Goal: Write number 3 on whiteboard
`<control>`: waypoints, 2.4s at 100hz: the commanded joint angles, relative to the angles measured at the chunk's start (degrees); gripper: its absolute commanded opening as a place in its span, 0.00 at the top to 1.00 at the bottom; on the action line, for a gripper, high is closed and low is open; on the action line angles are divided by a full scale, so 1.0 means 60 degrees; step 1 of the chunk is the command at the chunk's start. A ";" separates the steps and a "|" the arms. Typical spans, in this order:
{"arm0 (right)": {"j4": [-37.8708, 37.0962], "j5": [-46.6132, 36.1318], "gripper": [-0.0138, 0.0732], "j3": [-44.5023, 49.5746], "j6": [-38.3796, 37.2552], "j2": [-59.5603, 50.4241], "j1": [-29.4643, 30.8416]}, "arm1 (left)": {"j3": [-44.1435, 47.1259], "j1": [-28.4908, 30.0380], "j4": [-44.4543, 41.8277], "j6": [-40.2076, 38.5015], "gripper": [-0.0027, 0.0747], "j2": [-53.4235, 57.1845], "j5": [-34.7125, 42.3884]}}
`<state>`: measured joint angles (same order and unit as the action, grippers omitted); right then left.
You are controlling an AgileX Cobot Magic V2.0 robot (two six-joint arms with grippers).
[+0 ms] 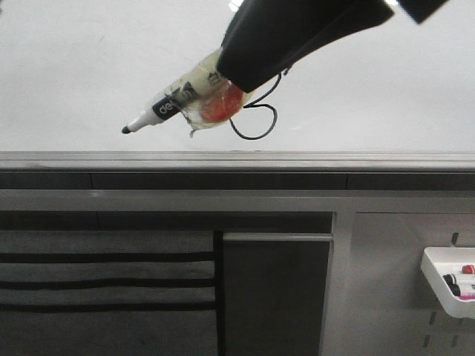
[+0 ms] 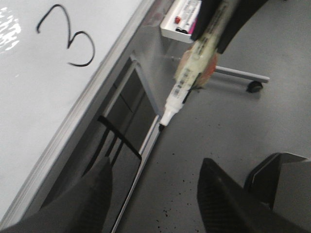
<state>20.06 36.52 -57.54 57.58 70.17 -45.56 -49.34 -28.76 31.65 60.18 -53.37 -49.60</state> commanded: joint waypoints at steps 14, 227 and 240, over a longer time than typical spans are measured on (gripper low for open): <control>0.0195 -0.0971 0.88 -0.0287 0.0175 -0.0292 -0.0011 | -0.1183 -0.1111 0.0075 0.0572 0.55 -0.1817 0.0385; 0.0210 -0.0059 0.44 -0.0265 -0.2861 -0.2644 0.3807 | -0.0483 0.2244 0.2322 -0.3260 0.99 -0.4544 0.7073; 0.0210 0.0119 0.44 -0.0265 -0.2861 -0.2644 0.3807 | -0.0483 0.2244 0.2322 -0.3260 0.99 -0.4725 0.7053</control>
<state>20.37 39.63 -57.54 40.50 54.84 -22.99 -50.66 -15.45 44.65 41.24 -82.62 -9.27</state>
